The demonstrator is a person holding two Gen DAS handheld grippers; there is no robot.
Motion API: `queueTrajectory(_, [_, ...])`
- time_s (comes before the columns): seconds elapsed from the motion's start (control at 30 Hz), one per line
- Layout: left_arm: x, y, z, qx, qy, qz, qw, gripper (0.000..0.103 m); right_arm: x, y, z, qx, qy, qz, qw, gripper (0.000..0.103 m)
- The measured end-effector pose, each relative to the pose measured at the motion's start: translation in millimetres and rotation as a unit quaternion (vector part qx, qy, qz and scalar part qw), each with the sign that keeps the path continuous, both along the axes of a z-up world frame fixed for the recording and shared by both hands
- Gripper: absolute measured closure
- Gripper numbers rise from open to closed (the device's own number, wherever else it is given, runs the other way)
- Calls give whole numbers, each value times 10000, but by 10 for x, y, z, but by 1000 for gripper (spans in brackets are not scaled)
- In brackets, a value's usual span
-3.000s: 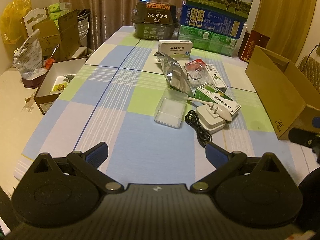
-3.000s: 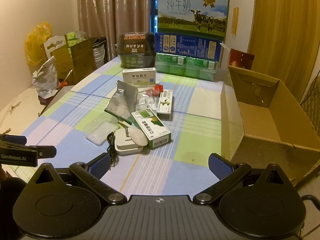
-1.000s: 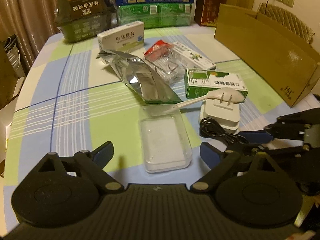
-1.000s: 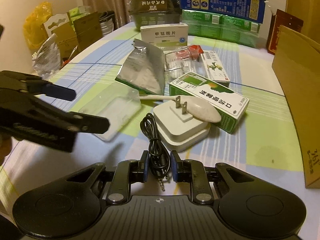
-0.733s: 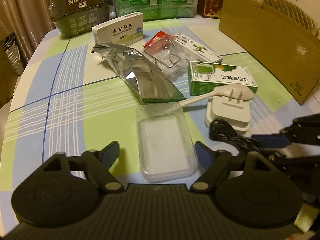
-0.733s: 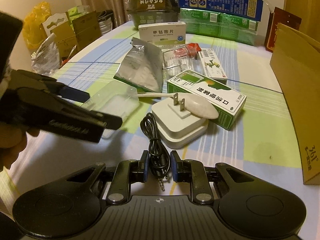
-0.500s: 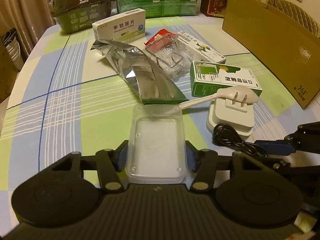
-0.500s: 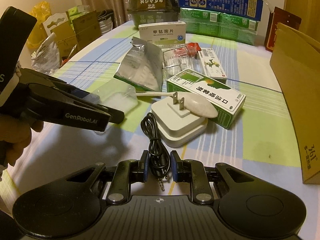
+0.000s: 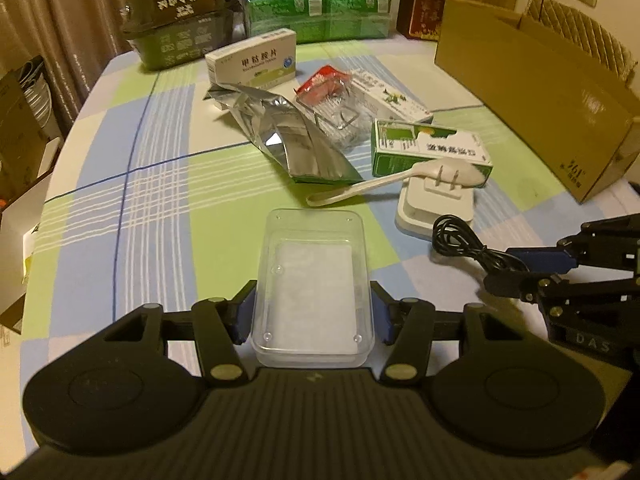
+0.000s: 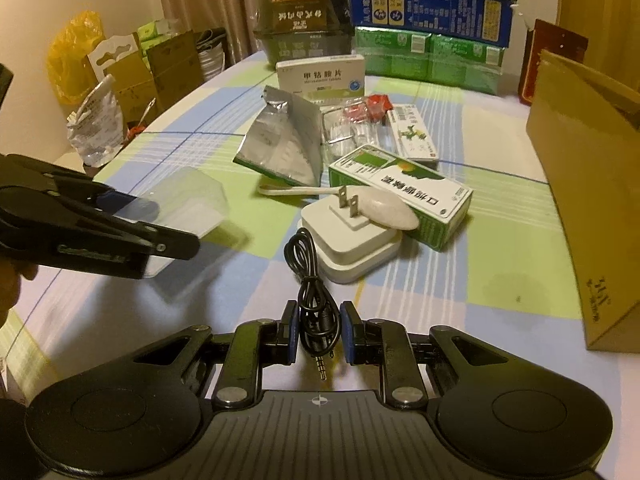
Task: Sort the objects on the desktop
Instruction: 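Carry both items to the cardboard box while the left tool releases the clear box inside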
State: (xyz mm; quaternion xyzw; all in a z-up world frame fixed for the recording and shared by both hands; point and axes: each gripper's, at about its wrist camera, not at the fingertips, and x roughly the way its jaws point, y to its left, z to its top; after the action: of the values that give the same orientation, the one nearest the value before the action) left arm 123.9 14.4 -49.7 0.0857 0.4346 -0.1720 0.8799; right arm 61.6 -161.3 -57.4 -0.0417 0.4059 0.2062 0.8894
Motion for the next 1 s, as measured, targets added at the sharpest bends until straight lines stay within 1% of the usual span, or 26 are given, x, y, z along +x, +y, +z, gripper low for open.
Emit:
queueTrajectory(0.2, [-193,-27,191,-65,-7,183,9998,52,-113,-125,174,34,-115,-98,9999,85])
queueTrajectory(0.4, [-419,-162,424,-169,-63,313,9993,52,-258,-293,474,137,-343,-238,9990,85])
queueTrajectory(0.63, [-706,-450,716,-309,-175,410,9985,52,-429,-594,826,288,-599,-478,9966,85])
queueTrajectory(0.73, [-811,-601,834,-384,-255,378,9982,52,-500,-757,958,324,-708,-605,9951,85])
queueTrajectory(1.0, [-894,-1024,1082,-467,-403,211,9979,52,-596,-1249,1222,406,-957,-1014,9894,85])
